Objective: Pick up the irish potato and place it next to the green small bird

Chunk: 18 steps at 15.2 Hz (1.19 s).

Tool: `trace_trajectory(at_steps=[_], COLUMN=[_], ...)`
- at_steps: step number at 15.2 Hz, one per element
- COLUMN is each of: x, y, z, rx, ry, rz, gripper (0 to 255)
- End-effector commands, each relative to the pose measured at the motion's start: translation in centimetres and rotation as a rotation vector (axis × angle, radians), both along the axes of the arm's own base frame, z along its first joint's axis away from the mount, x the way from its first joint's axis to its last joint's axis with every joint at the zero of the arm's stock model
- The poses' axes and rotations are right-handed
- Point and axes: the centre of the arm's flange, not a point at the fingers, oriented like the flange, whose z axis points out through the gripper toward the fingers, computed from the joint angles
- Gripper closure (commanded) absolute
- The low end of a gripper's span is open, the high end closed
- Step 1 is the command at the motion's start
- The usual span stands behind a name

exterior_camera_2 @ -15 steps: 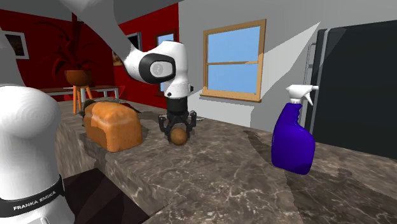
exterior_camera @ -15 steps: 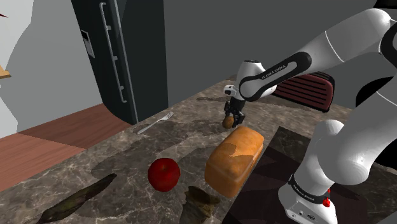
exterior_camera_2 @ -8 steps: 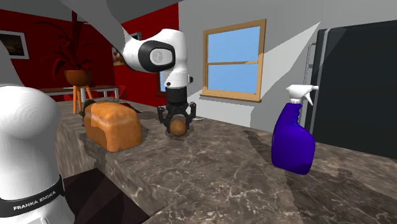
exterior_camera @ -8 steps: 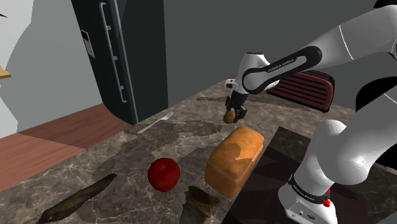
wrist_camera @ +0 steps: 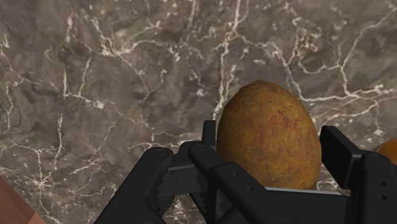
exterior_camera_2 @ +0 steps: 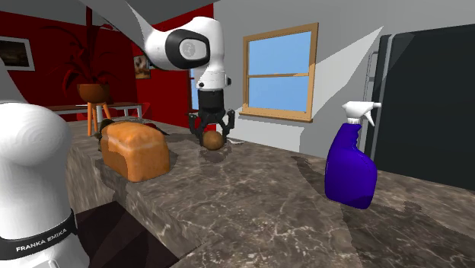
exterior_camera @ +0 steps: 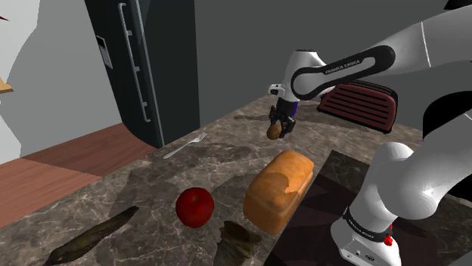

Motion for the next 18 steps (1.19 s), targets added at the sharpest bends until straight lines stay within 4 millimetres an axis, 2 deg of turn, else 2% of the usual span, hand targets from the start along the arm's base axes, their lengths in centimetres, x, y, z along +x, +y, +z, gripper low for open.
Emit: trace_trajectory(at_steps=[1, 9, 18], x=[0.0, 0.0, 1.1], y=[-0.1, -0.1, 11.8], z=[1.2, 5.4, 5.4], rx=[0.0, 0.0, 0.0], ry=[0.0, 0.0, 0.0], rz=[0.0, 0.0, 0.0], gripper=[255, 255, 255])
